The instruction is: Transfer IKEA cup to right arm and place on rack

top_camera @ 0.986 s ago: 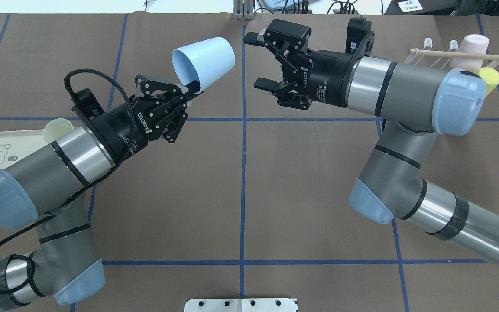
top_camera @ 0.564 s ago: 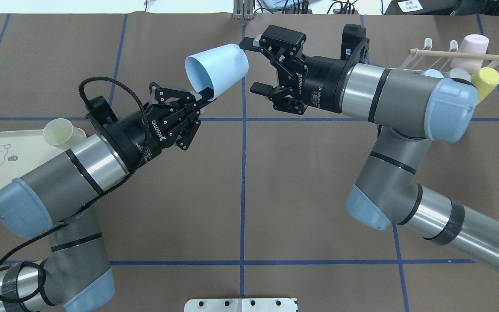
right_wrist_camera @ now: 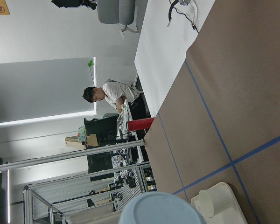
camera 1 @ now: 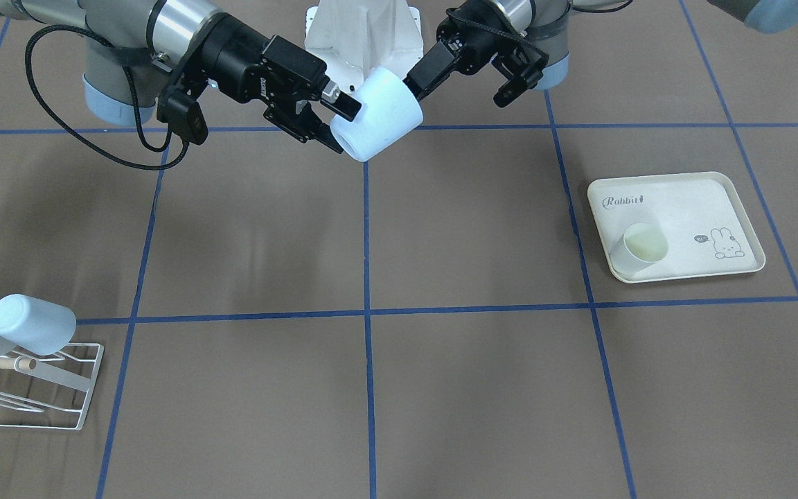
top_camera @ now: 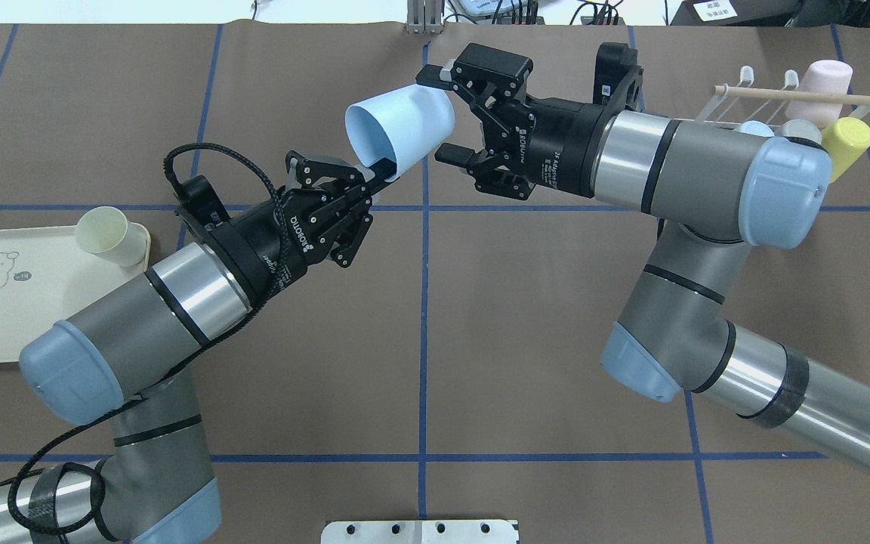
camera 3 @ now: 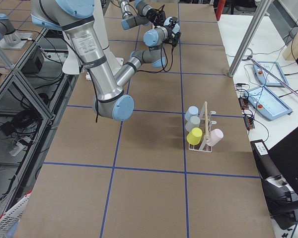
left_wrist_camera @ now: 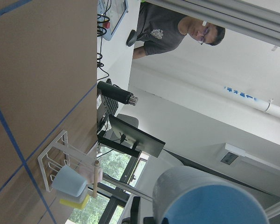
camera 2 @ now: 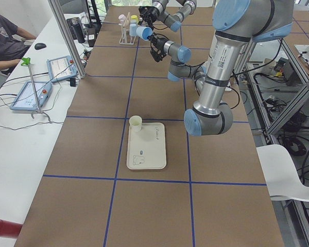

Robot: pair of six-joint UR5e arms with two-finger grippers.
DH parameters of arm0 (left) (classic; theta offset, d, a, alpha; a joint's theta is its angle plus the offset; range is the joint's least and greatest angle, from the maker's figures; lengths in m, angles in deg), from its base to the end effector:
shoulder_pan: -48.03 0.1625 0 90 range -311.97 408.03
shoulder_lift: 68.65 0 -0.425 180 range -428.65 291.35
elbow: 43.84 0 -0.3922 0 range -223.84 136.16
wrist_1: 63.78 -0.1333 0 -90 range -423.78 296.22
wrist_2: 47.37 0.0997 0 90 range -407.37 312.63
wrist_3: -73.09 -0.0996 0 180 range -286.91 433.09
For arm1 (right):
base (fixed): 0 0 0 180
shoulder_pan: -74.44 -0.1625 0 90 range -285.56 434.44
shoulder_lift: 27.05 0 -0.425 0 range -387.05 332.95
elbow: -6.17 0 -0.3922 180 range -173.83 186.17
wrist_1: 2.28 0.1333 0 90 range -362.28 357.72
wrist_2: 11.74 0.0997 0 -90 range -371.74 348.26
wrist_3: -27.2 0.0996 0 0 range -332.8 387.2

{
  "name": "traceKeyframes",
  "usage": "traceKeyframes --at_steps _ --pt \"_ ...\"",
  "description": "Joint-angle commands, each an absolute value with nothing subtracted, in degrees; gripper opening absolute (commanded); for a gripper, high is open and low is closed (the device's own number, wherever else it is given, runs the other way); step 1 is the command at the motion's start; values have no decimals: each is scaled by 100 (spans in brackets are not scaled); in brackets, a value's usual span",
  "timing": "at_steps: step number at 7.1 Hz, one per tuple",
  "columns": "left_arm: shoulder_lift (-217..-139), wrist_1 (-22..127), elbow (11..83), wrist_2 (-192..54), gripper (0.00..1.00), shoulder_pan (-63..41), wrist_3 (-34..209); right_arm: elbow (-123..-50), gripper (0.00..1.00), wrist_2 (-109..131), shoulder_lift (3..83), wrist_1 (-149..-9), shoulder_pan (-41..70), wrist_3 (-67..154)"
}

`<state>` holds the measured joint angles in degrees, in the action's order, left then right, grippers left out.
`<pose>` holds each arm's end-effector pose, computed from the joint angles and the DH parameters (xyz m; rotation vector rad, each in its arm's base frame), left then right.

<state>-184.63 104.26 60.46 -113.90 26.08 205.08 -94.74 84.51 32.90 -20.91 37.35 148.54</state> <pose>0.4163 -0.3542 0.1599 -0.1138 2.2091 -1.0808 -0.3750 -0.4370 0.1434 0.0275 -2.0200 0.6698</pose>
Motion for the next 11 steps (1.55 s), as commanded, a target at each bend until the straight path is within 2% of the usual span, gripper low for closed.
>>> traceKeyframes --at_steps 1,6,8,9,10,11 --pt "-18493 10426 6031 -11356 0 2676 20501 -9473 100 8424 3289 -2091 3735 14858" --pt "-18555 10409 6022 -11329 0 2764 20492 -9473 100 8258 3289 -2091 3858 14849" --pt "-18599 10409 6022 -11329 0 2755 20492 -9465 91 8248 3289 -2091 3876 14849" --pt "-18599 10400 6013 -11321 0 2764 20492 -9465 64 8257 3289 -2091 3885 14849" --pt "-18599 10400 5996 -11329 0 2764 20501 -9456 1 8266 3307 -2083 3876 14840" --pt "-18590 10400 5908 -11329 98 2755 20466 -9464 0 8292 3333 -2083 3876 14806"
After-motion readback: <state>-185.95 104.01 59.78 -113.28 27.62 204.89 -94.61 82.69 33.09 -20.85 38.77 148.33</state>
